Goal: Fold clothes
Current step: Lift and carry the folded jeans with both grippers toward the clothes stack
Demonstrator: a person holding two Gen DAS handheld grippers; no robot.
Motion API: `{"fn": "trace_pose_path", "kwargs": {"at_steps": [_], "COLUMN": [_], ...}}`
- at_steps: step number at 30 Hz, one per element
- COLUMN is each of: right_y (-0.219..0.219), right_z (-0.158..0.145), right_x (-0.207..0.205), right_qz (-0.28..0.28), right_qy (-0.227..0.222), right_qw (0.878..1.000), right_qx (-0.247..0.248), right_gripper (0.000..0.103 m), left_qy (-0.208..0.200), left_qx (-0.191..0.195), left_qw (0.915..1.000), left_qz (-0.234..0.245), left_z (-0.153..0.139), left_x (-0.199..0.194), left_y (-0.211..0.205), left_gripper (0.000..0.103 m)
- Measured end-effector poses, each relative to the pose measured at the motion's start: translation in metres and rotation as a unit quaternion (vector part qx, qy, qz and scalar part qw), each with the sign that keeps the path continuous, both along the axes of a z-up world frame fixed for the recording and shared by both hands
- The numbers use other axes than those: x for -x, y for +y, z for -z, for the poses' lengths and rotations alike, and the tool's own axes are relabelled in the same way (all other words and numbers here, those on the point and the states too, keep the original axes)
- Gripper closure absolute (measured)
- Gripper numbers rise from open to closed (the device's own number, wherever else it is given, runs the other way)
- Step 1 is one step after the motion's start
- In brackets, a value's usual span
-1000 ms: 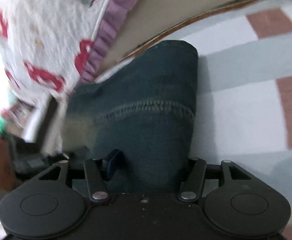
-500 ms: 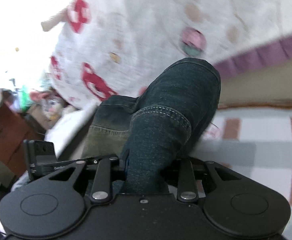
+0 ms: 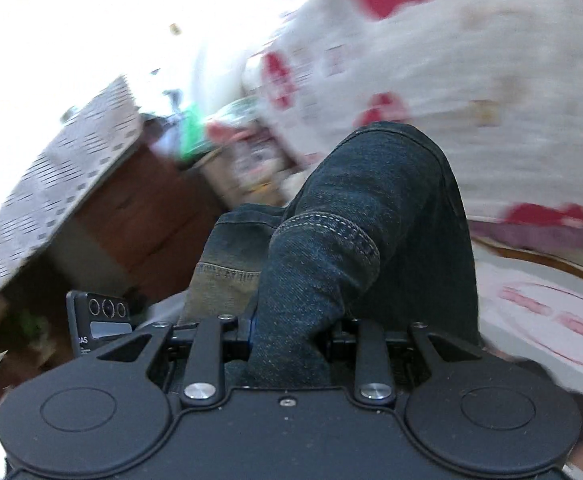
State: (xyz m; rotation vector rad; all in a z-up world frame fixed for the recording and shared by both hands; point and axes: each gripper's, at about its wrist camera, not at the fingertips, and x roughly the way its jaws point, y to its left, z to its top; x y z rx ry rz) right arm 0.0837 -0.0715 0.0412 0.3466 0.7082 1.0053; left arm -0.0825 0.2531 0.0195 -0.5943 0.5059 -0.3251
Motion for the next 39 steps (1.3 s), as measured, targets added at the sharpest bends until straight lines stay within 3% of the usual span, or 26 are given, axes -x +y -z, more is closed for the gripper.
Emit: {"fn": "trace_pose_path", "kwargs": {"at_steps": [5,9,12,14,15,16,19,21,23,26,29,33,37,39], "right_y": [0.109,0.170,0.213,0.242,0.256,0.257,0.232,0.214,0.197,0.171,0.151,0.158,0.170,0.175], "right_z": [-0.025,-0.022,-0.019,-0.017,-0.015,-0.006,0.038,0.068,0.098,0.142,0.182,0.212,0.234,0.239], "right_x": [-0.062,-0.136,-0.193,-0.231,-0.250,-0.258,-0.257,-0.257,-0.257,-0.256,-0.255,-0.249,-0.246,-0.248], "right_qz": [-0.129,-0.160,-0.176,-0.187,-0.193,-0.184,-0.125,-0.086,-0.047,0.013,0.065,0.079,0.100,0.113], "right_qy": [0.022,0.044,0.059,0.069,0.074,0.083,0.116,0.139,0.160,0.193,0.223,0.282,0.332,0.339], "right_qw": [0.991,0.986,0.982,0.980,0.978,0.979,0.984,0.984,0.982,0.975,0.963,0.945,0.922,0.915], "right_qx": [-0.025,-0.026,-0.024,-0.022,-0.022,-0.026,-0.051,-0.068,-0.084,-0.108,-0.134,-0.144,-0.172,-0.186], "right_gripper": [0.070,0.070,0.069,0.058,0.043,0.036,0.035,0.035,0.035,0.035,0.035,0.033,0.029,0.021], "left_qy": [-0.007,-0.011,-0.015,0.003,0.020,0.045,0.138,0.136,0.108,0.103,0.107,0.100,0.086,0.074], "left_qx": [-0.030,-0.028,-0.015,-0.002,0.001,-0.002,0.005,0.026,-0.010,-0.032,0.004,0.020,0.096,0.092], "left_qw": [0.9934,0.9854,0.9754,0.9671,0.9627,0.9590,0.9499,0.9490,0.9540,0.9530,0.9536,0.9537,0.9428,0.9388], "left_qz": [-0.110,-0.167,-0.219,-0.255,-0.270,-0.280,-0.280,-0.283,-0.279,-0.283,-0.281,-0.283,-0.307,-0.324], "left_z": [-0.033,-0.048,-0.046,-0.026,-0.010,0.009,0.074,0.092,0.088,0.088,0.094,0.090,0.084,0.077], "left_x": [0.018,-0.007,-0.046,-0.085,-0.108,-0.132,-0.196,-0.206,-0.207,-0.209,-0.202,-0.191,-0.168,-0.163], "left_y": [0.073,0.119,0.141,0.154,0.161,0.169,0.175,0.171,0.161,0.158,0.173,0.189,0.203,0.205], "left_gripper": [0.075,0.075,0.074,0.073,0.072,0.072,0.072,0.070,0.069,0.067,0.064,0.060,0.060,0.059]}}
